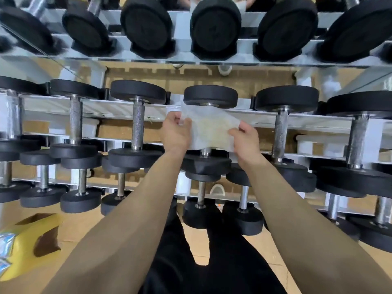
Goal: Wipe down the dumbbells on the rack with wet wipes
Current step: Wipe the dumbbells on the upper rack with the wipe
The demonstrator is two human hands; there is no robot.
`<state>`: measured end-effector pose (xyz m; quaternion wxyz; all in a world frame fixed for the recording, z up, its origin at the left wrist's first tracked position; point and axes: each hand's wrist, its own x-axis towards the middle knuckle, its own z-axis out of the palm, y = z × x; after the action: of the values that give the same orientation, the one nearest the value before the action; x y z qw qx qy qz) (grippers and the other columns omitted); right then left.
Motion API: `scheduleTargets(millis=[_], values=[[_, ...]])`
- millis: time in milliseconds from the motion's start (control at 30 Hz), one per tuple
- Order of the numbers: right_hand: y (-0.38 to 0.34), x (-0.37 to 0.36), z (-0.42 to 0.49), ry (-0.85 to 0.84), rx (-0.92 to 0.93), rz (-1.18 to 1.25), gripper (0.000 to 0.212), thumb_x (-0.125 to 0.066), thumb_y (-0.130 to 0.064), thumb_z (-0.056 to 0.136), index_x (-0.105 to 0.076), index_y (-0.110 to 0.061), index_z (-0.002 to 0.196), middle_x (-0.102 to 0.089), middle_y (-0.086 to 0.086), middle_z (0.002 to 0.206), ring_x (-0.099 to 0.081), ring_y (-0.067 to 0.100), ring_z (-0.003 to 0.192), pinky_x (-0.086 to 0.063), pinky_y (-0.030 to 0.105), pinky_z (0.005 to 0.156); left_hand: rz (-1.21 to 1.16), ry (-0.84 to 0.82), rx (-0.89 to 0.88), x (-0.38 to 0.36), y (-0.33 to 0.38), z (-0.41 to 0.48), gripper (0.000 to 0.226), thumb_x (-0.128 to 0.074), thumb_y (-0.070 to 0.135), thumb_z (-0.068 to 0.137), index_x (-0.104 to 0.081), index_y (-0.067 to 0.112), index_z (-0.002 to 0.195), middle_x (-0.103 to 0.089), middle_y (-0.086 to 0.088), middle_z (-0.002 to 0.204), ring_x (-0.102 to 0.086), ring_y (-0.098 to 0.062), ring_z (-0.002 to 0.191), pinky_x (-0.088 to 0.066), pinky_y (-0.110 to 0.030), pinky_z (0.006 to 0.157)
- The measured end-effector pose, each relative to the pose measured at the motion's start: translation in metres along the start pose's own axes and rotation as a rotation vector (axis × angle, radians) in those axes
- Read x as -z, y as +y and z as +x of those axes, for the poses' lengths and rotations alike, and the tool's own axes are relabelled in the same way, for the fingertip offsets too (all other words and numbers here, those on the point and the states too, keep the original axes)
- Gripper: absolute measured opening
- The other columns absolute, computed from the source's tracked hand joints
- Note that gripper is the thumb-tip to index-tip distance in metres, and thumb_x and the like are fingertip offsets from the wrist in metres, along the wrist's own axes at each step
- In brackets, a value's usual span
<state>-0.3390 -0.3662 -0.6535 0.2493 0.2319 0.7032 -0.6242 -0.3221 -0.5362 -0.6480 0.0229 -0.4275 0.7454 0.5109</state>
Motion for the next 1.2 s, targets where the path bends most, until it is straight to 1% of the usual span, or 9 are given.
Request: scheduleTargets(millis=[100,233,300,400,567,733,933,1100,1200], values=[[-0.004,-0.005,-0.004,0.134,0.104,-0.070,0.032,-0.047,-0.007,0.098,-0.054,-0.023,0.071,-0.051,-0.008,0.072,-0.046,0.008,0.069,-0.039,0.028,0.073,0.035,-0.031,-0.009,-0.003,-0.004,0.000,0.013,-0.066,0.025,0.092,-0.067,0.017,0.102,-0.070,0.003,0.092,-0.069,-0.023,0.093,-0.056,-0.036,0.090],[-0.010,-0.030,-0.018,-0.046,0.146,-0.133,0.043,-0.046,-0.037,0.098,-0.061,-0.025,0.136,-0.062,-0.005,0.137,-0.057,0.011,0.127,-0.045,0.042,0.111,-0.046,-0.187,-0.167,-0.005,0.005,-0.023,0.013,-0.064,0.019,0.092,-0.076,0.016,0.097,-0.075,0.005,0.094,-0.070,-0.015,0.094,-0.057,-0.034,0.091],[-0.015,-0.035,-0.026,-0.124,0.202,-0.210,0.041,-0.044,-0.035,0.104,-0.056,-0.029,0.142,-0.060,-0.013,0.139,-0.052,-0.004,0.127,-0.042,0.027,0.111,-0.181,-0.309,-0.104,0.000,0.011,-0.036,0.020,-0.058,0.017,0.097,-0.077,0.017,0.104,-0.077,0.000,0.098,-0.071,-0.014,0.091,-0.058,-0.031,0.087],[-0.011,-0.025,-0.021,-0.145,0.343,-0.410,0.034,-0.052,-0.023,0.105,-0.061,-0.023,0.138,-0.064,-0.027,0.113,-0.057,-0.018,0.102,-0.037,0.002,0.084,-0.433,-0.443,0.098,0.015,0.014,-0.040,0.029,-0.047,0.013,0.101,-0.073,0.011,0.114,-0.077,-0.007,0.100,-0.073,-0.017,0.088,-0.058,-0.027,0.080],[-0.005,-0.019,-0.004,0.002,0.679,-0.663,0.026,-0.062,0.000,0.091,-0.075,-0.010,0.111,-0.063,-0.002,0.112,-0.059,0.010,0.104,-0.039,0.007,0.090,-0.288,-0.070,-0.023,0.014,-0.012,-0.037,0.021,-0.052,0.009,0.097,-0.073,0.011,0.098,-0.075,0.005,0.087,-0.067,-0.001,0.079,-0.050,-0.013,0.076],[0.000,-0.035,0.027,-0.039,0.858,-0.985,0.026,-0.055,-0.002,0.092,-0.070,-0.006,0.112,-0.061,0.014,0.116,-0.056,0.030,0.105,-0.051,0.041,0.085,-0.233,0.168,-0.008,-0.015,-0.028,-0.039,0.016,-0.054,0.012,0.097,-0.069,0.013,0.093,-0.067,0.010,0.082,-0.057,0.007,0.069,-0.038,-0.005,0.065],[-0.004,-0.013,0.020,-0.401,1.103,-1.278,0.026,-0.050,0.000,0.084,-0.068,-0.003,0.102,-0.059,0.016,0.104,-0.056,0.035,0.094,-0.053,0.042,0.068,-0.193,0.232,-0.010,-0.021,-0.032,-0.036,0.014,-0.050,0.017,0.097,-0.060,0.020,0.088,-0.063,0.011,0.082,-0.056,-0.007,0.075,-0.043,-0.020,0.069],[-0.015,-0.018,0.040,-0.221,1.014,-1.224,0.029,-0.066,0.013,0.073,-0.066,-0.001,0.098,-0.058,0.020,0.099,-0.057,0.040,0.086,-0.053,0.048,0.064,-0.191,0.238,0.000,-0.022,-0.031,-0.035,0.015,-0.049,0.017,0.097,-0.059,0.020,0.087,-0.062,0.010,0.080,-0.056,-0.008,0.076,-0.041,-0.020,0.068],[0.005,-0.007,0.021,-0.555,1.094,-1.320,0.030,-0.067,0.007,0.070,-0.064,-0.008,0.096,-0.057,0.015,0.098,-0.056,0.035,0.087,-0.051,0.041,0.064,-0.176,0.237,-0.025,-0.024,-0.033,-0.035,0.014,-0.049,0.018,0.097,-0.058,0.021,0.087,-0.063,0.008,0.081,-0.058,-0.015,0.079,-0.046,-0.030,0.073]])
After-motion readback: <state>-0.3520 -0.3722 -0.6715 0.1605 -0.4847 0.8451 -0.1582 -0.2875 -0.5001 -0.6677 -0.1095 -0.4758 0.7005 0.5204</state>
